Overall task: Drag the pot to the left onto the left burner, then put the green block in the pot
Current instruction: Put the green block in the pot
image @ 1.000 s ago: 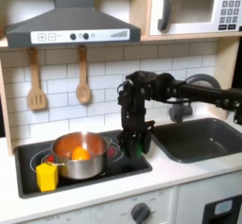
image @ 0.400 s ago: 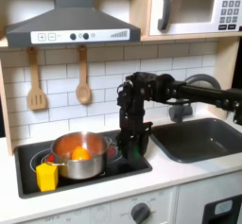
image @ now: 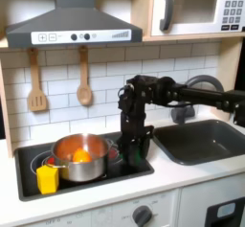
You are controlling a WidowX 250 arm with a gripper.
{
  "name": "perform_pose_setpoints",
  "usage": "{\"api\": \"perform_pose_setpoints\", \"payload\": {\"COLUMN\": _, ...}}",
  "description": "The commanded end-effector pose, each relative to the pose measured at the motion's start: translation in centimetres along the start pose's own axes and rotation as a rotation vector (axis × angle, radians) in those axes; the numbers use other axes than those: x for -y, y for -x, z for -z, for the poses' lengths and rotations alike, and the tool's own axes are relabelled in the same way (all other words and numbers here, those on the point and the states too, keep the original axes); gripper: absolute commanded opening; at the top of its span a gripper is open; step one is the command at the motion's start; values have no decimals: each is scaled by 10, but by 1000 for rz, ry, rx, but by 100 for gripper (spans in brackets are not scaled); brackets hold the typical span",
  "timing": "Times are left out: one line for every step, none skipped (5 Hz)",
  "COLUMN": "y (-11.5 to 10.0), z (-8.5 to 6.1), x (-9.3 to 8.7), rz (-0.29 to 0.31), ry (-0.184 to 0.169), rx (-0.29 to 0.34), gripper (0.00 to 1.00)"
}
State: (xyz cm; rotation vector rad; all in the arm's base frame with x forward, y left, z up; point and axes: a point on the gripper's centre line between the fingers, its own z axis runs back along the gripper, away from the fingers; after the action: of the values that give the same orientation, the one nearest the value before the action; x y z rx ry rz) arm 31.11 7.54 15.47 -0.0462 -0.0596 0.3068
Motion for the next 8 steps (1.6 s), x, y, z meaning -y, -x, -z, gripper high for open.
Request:
{"api": "perform_pose_setpoints", "payload": {"y": 0, "z": 4, "x": 4, "rz": 8, "ry": 1, "rx": -9, "gripper": 0}}
{"api": "perform_pose_setpoints", "payload": {"y": 0, "z": 7, "x": 4, "rz": 12, "ry": -2, "rx": -15, "gripper": 0}}
{"api": "perform_pose_setpoints", "payload": {"y": 0, "z": 8, "x": 4, "rz": 14, "ry": 0, "rx": -20, "gripper": 55}}
{"api": "perform_pose_setpoints", "payload": {"y": 1, "z": 7, "x": 3, "rz": 17, "ry": -2, "rx": -16, "gripper": 100}}
{"api": "perform_pose_setpoints", "payload": {"y": 0, "z": 6, "x": 2, "rz": 16, "ry": -2, "rx": -9, "gripper": 100}}
{"api": "perform_pose_setpoints", "payload": {"y": 0, "z": 7, "x": 3, "rz": 15, "ry": -3, "rx": -13, "gripper": 100}}
{"api": "perform_pose_setpoints", "payload": {"y": 0, "z": 7, "x": 2, "rz": 13, "ry": -1, "rx": -14, "gripper": 100}}
{"api": "perform_pose_setpoints", "payload": {"y": -7, "z": 3, "x": 6, "rz": 22, "ry": 8, "rx": -8, "gripper": 100}}
